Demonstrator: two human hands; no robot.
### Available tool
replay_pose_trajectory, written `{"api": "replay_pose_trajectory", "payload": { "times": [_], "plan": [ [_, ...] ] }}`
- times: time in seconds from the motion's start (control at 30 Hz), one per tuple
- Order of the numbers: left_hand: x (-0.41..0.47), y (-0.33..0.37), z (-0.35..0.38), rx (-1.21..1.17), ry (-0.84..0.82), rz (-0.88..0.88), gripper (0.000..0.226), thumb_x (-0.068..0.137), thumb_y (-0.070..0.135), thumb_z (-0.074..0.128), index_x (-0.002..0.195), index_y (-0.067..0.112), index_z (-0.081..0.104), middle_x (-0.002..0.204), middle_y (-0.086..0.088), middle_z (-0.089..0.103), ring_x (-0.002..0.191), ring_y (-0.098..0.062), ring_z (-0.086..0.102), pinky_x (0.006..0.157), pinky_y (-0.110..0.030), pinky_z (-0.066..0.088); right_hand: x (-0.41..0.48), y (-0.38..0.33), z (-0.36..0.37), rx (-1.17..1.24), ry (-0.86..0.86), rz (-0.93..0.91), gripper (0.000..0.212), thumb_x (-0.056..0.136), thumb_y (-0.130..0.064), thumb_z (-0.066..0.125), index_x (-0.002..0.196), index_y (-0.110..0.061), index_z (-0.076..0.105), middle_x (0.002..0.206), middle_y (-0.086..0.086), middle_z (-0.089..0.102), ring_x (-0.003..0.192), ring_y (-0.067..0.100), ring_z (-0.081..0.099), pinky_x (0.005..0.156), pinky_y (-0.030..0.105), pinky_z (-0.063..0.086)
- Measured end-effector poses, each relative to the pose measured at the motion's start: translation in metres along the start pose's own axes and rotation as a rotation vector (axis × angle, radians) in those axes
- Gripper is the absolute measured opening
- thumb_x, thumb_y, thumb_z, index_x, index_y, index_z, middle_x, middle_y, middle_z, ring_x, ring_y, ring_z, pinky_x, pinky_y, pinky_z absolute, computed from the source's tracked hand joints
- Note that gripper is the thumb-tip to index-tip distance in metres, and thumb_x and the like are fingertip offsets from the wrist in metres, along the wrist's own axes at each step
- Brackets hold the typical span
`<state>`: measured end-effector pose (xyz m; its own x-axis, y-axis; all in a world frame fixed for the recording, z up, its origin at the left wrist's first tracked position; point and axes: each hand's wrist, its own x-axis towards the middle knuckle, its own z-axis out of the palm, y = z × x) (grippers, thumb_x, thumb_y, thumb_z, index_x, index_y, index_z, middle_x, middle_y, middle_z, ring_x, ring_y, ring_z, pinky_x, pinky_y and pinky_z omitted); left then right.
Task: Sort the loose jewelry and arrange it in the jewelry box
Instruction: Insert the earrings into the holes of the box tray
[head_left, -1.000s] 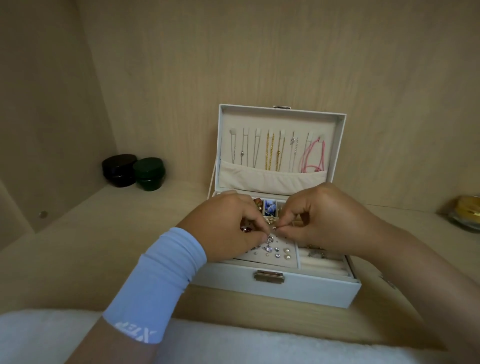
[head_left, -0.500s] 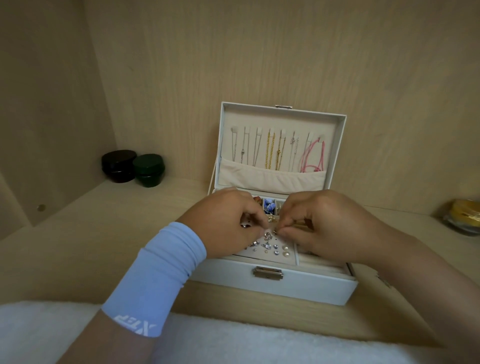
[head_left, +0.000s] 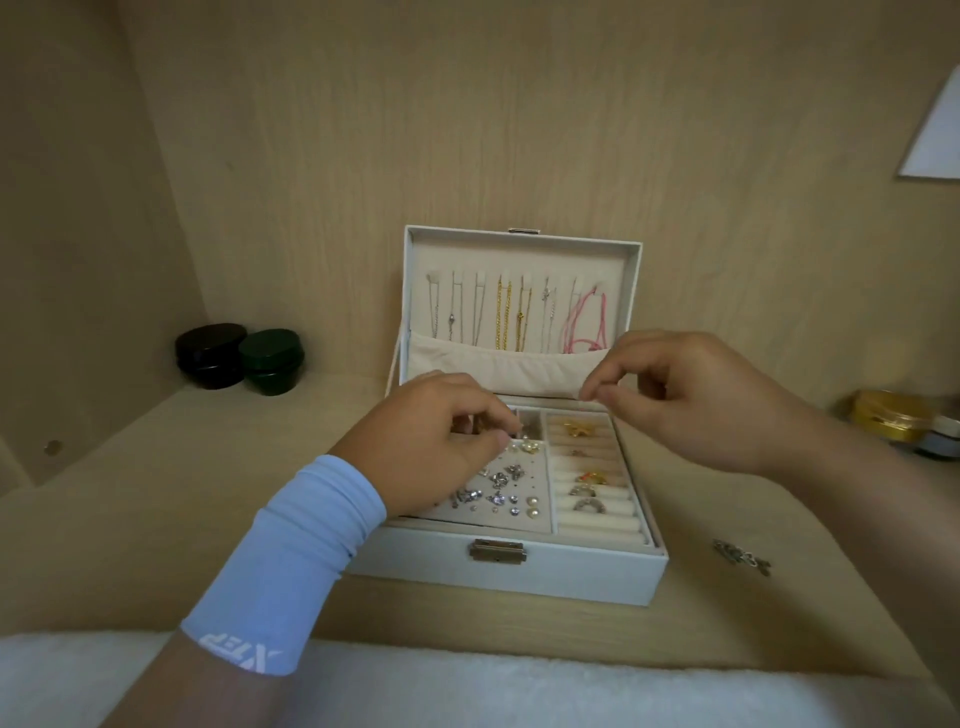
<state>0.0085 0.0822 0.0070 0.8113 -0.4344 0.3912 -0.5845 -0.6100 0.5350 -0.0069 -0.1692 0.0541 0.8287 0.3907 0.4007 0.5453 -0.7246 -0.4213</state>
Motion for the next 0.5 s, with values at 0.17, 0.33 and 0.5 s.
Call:
{"api": "replay_pose_trajectory", "payload": {
  "times": [0.17,0.33,0.5],
  "plan": [
    [0.023,0.041,0.015,-0.009,-0.044,0.021,0.016,0.091,0.025,0.064,0.099,0.035,0.073,0.096,0.017,0.066,0.088,-0.002,0.058,0.079,-0.012,0.044,-0.032,0.033,-0.045,-0.072,0.0,0.194,0.013,0.094,-0.023,0.066,0.088,-0.028,0.076,0.066,-0.038,0.059,0.049,0.003,0.049,0.054,0.009,0.038],
    [0.051,0.081,0.045,0.015,-0.109,0.043,0.015,0.09,0.025,0.065,0.089,0.038,0.072,0.091,0.021,0.065,0.084,-0.003,0.06,0.079,-0.018,0.046,-0.069,0.063,-0.053,-0.101,-0.206,0.337,0.011,0.091,-0.021,0.072,0.093,-0.031,0.077,0.084,-0.02,0.07,0.056,-0.009,0.054,0.058,0.005,0.038],
    [0.072,0.117,0.097,0.162,-0.326,0.087,0.009,0.086,0.028,0.068,0.09,0.034,0.074,0.079,0.024,0.061,0.077,0.0,0.059,0.08,-0.022,0.048,-0.095,0.09,-0.049,-0.049,-0.404,0.42,0.014,0.084,-0.018,0.076,0.091,-0.03,0.079,0.077,-0.017,0.071,0.059,-0.011,0.055,0.059,0.005,0.038]
  ]
}}
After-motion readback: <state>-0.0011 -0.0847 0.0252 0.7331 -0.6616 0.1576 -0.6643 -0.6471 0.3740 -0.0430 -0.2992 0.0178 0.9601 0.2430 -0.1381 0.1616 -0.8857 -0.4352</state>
